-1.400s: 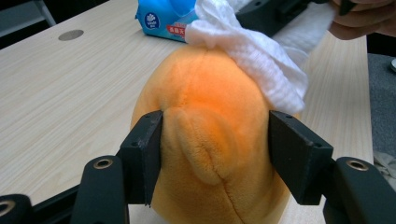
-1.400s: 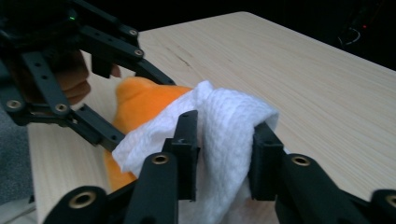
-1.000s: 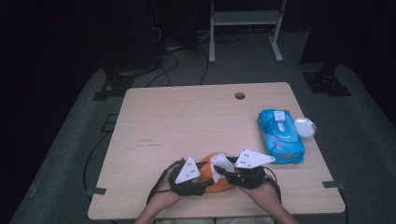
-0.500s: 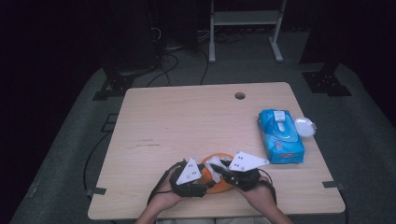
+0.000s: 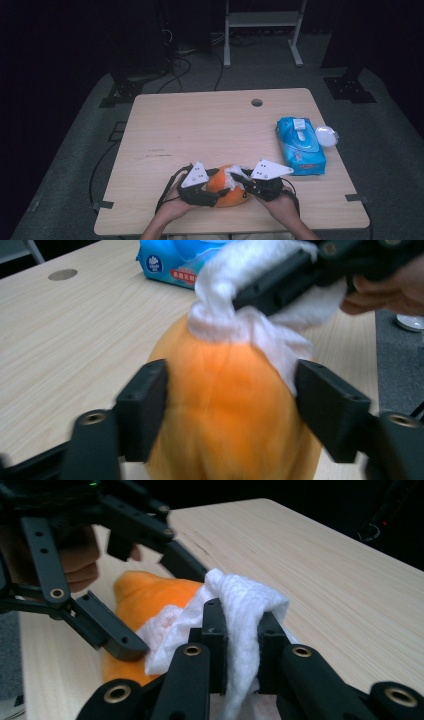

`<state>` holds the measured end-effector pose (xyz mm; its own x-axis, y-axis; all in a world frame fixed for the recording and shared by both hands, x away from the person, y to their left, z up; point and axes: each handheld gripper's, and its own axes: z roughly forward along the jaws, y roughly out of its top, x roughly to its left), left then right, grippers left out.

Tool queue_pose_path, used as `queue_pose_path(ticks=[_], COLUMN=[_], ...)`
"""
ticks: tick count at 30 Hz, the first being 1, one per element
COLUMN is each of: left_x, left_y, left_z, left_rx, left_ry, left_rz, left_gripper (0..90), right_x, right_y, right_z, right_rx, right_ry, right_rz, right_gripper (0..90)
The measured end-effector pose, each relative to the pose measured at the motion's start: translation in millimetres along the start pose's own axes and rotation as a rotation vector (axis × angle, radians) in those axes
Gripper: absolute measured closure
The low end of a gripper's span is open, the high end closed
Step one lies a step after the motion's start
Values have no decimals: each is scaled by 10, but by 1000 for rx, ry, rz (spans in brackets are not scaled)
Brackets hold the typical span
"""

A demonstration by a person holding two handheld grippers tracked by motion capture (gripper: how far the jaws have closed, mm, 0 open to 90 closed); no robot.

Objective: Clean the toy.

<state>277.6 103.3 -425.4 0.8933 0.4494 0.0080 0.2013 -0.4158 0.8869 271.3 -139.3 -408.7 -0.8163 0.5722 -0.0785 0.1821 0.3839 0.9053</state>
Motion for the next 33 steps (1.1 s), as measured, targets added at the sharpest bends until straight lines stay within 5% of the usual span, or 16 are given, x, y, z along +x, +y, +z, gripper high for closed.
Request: queue_pose_path(ticks=[5, 17, 23, 29, 33], left_x=[46, 93, 161, 216, 194], left_y=[-45, -106, -152, -195, -177], left_z=[-48, -68, -100, -111, -106], left_rx=[23, 18, 18, 6, 10], left_ry=[5, 11, 24, 31, 31], left_rz=[-7, -6, -32, -73, -62], left_gripper=[374, 390, 395, 389, 391], right_x=[-180, -245, -292, -206, -317], right_y=[-112, -185, -239, -142, -235], right_z=[-51, -75, -95, -127, -83], right_rx=[25, 88, 107, 20, 59], right_ry=[-49, -91, -75, 34, -12], right_rz=[73, 86, 115, 132, 158], right_gripper=[792, 793, 793, 792, 792])
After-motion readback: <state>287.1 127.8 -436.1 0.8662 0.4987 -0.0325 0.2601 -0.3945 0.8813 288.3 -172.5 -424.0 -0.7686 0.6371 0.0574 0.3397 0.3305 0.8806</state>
